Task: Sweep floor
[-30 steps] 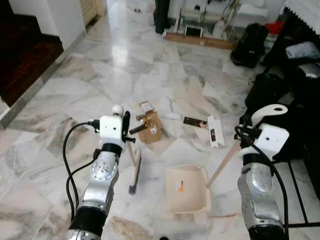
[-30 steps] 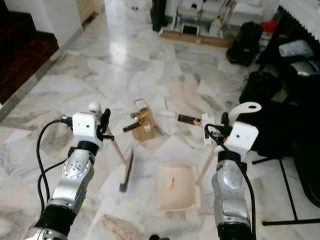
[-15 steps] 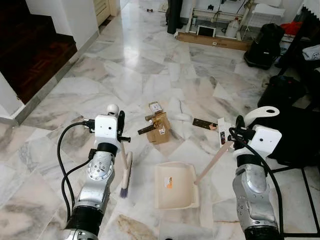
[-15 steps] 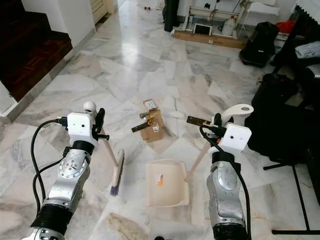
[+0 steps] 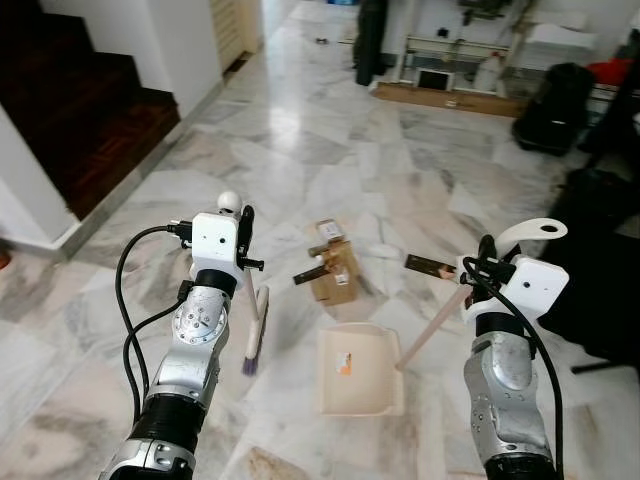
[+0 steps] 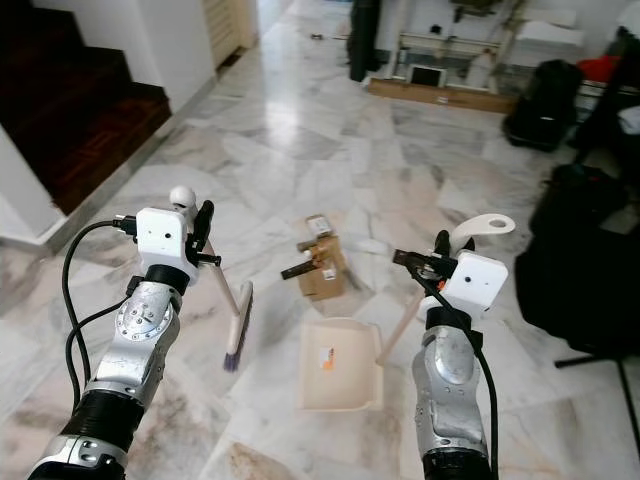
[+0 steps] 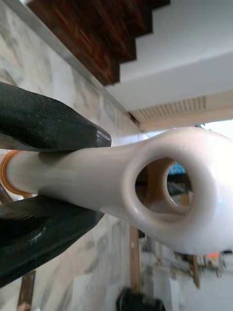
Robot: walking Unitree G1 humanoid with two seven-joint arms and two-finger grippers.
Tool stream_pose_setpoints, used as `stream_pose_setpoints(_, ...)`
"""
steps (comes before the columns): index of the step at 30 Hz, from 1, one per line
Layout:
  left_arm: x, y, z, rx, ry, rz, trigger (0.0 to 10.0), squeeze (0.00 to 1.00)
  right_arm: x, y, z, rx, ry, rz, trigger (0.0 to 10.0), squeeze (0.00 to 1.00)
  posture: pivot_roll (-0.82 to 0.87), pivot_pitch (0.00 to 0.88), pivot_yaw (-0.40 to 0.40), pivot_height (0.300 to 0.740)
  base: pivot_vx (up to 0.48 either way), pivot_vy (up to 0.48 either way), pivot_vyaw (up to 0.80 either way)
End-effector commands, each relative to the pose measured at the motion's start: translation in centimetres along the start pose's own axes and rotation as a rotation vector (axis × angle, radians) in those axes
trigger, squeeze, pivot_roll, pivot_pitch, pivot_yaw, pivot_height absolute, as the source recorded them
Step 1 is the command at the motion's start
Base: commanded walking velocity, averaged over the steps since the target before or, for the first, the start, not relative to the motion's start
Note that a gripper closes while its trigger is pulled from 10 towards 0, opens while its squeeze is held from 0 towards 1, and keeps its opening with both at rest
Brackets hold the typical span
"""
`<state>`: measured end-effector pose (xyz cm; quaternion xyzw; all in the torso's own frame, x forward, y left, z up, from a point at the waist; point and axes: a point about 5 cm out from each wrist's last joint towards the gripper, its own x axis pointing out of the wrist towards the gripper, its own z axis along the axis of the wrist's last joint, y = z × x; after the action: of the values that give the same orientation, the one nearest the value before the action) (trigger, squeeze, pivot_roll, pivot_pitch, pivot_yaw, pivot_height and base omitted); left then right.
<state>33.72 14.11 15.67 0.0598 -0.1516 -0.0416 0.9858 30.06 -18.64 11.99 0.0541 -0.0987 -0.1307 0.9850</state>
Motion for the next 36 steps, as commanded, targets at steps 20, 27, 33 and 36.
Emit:
stream_pose_setpoints(20, 0.31, -0.1, 0.67, 0.007, -0.036, 0.005, 10.0, 0.0, 0.73, 0.11, 1.15, 0.001, -0.049, 0.012, 10.0, 0.0, 0.06, 0.085, -0.027, 0.74, 0.283, 0.0, 0.0)
stream_pose_setpoints(27, 0.36, 0.0, 0.7, 0.006, -0.036, 0.009, 10.0, 0.0, 0.85, 0.08, 1.23, -0.005, -0.049, 0.011, 10.0, 0.0, 0.06, 0.099, -0.029, 0.74, 0.286, 0.0, 0.0)
stream_pose_setpoints(33, 0.43, -0.07, 0.72, 0.007, -0.035, 0.01, 10.0, 0.0, 1.0, -0.05, 1.32, -0.014, -0.05, 0.013, 10.0, 0.0, 0.06, 0.103, -0.029, 0.74, 0.285, 0.0, 0.0)
stream_pose_setpoints(36, 0.45, -0.11, 0.71, 0.002, -0.035, 0.009, 10.0, 0.0, 1.06, -0.19, 1.45, -0.015, -0.054, 0.01, 10.0, 0.0, 0.06, 0.109, -0.029, 0.74, 0.286, 0.0, 0.0)
